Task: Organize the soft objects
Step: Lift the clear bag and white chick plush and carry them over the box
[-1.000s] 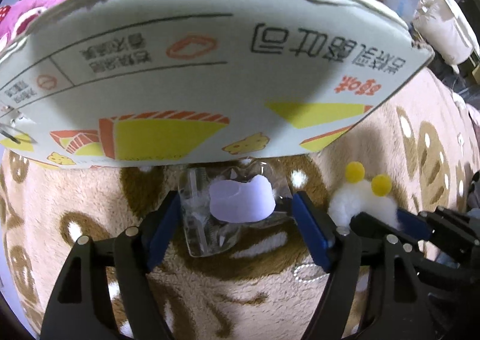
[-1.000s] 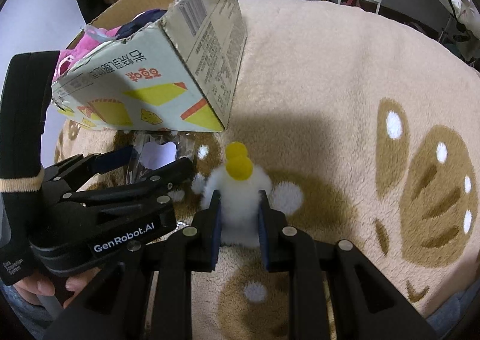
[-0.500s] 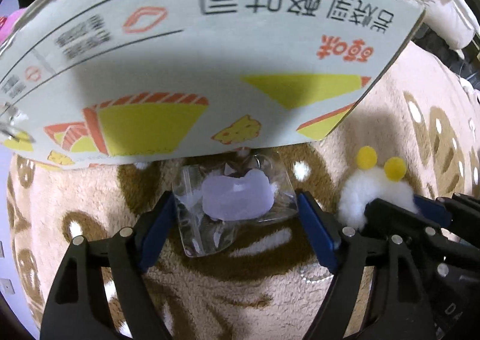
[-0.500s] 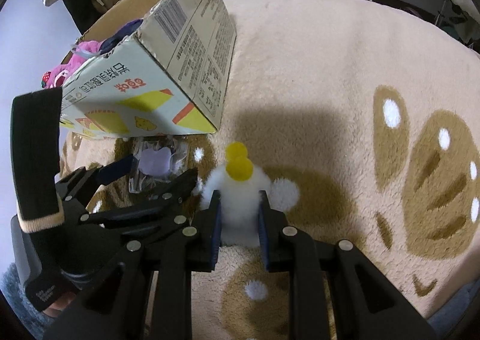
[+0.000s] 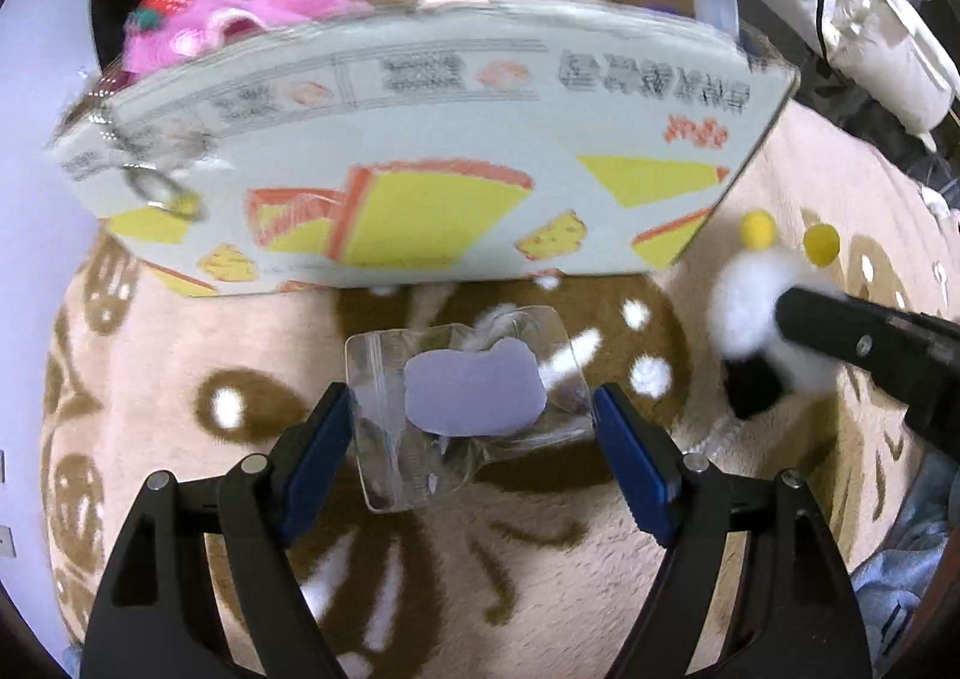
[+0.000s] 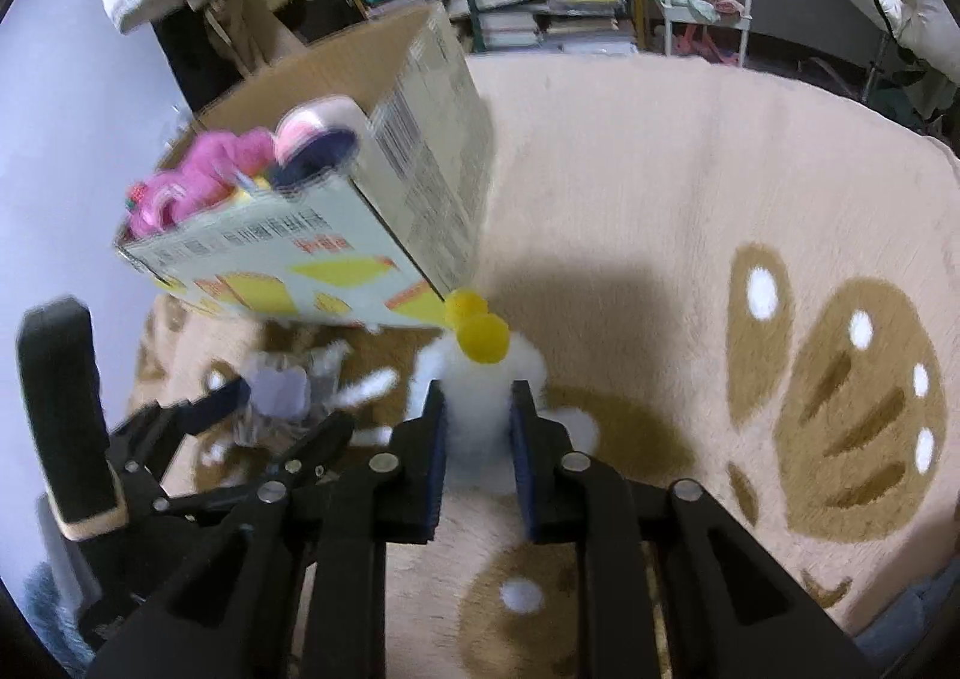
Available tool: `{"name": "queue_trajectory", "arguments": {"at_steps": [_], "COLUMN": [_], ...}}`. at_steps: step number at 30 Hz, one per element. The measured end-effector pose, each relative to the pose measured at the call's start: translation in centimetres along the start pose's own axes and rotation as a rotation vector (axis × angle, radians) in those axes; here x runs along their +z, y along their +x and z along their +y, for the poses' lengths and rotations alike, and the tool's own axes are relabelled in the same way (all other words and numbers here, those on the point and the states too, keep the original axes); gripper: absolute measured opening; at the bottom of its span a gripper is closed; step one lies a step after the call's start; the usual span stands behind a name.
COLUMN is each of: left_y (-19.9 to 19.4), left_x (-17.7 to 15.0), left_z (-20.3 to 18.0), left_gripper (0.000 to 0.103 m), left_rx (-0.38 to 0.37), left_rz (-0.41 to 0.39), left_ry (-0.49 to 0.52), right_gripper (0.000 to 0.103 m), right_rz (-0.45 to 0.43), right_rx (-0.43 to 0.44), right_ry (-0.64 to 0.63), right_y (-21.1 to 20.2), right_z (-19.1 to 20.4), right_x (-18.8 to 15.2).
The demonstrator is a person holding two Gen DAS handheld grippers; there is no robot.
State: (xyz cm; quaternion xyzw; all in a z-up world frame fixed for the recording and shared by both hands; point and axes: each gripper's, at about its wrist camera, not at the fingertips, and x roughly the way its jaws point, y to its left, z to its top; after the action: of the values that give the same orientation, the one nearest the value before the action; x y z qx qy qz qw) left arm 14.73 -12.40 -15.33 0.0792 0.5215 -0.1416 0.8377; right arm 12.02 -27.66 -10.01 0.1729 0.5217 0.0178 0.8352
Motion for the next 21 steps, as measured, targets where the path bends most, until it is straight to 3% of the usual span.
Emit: {"name": "queue_trajectory", "arguments": {"at_steps": [11,21], "left_y": [-4.4,-7.9], "left_x": [-1.6,-0.7], "left_z": [1.9,2.1], "left_gripper": [0.080,0.080], "left_rx": [0.051,0.084], "left_rz": [-0.093,-0.220], "left_ry": [-0.016,-0.020], "right_gripper": [0.001,0.001], "right_rz": [0.001,-0.122], "right_rx": [0.057,0.140], "right_ry": [-0.004,-0.030], "right_y": [0.1,-4.0], "right_z": [0.5,2.4], "right_x": [-0.2,0.6]}}
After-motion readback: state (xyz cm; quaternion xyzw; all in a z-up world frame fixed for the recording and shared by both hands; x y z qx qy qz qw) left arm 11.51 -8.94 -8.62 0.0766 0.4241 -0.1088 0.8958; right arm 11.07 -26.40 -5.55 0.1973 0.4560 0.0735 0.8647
